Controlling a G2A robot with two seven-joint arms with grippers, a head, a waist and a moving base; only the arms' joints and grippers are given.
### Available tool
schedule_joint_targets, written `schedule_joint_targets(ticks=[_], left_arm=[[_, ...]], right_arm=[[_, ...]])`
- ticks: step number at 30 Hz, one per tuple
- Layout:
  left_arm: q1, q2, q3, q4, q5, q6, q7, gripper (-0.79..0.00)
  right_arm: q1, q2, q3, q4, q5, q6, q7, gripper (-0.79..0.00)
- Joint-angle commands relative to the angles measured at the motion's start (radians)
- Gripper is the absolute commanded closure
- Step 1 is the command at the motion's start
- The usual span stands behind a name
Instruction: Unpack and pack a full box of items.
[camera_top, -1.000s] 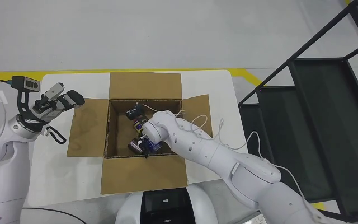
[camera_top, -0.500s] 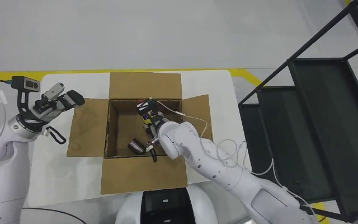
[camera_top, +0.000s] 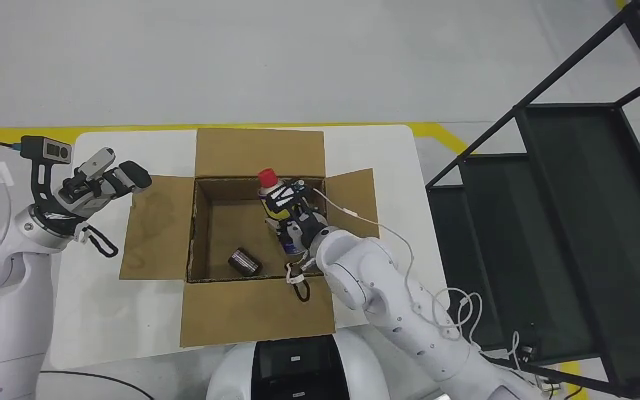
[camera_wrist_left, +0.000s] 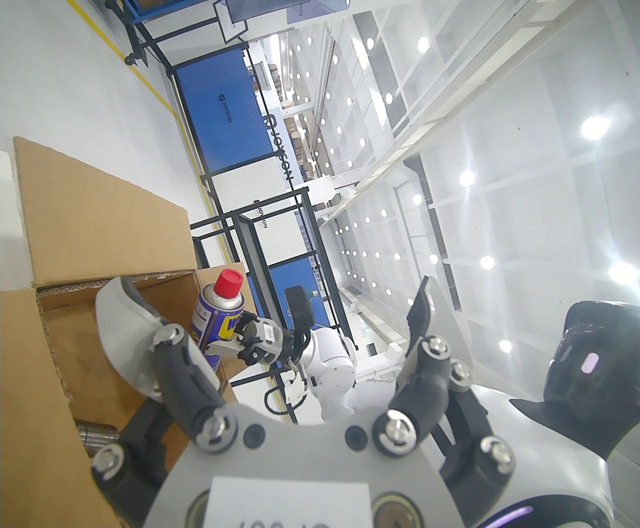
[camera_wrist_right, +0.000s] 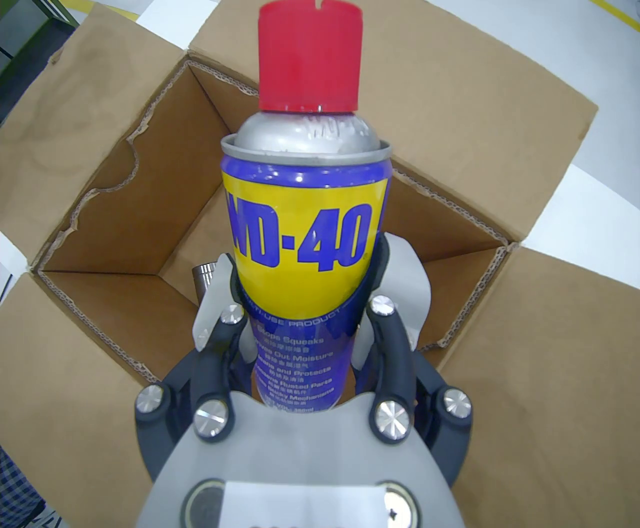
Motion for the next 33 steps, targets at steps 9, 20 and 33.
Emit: schedule_joint_targets(ticks=[9,20,33], left_arm=[[0.000,0.000,0.000,0.000,0.000,0.000,0.000,-0.785],[0.000,0.000,0.000,0.000,0.000,0.000,0.000,-0.785],[0.000,0.000,0.000,0.000,0.000,0.000,0.000,-0.785]], right_arm=[[0.000,0.000,0.000,0.000,0.000,0.000,-0.001,0.000],[-0.077,0.016,0.078,-0.079,0.085,-0.107,-0.094,0.000],[-0.529,0.095,0.659,-0.263,0.461,-0.630,-0.518,0.000]])
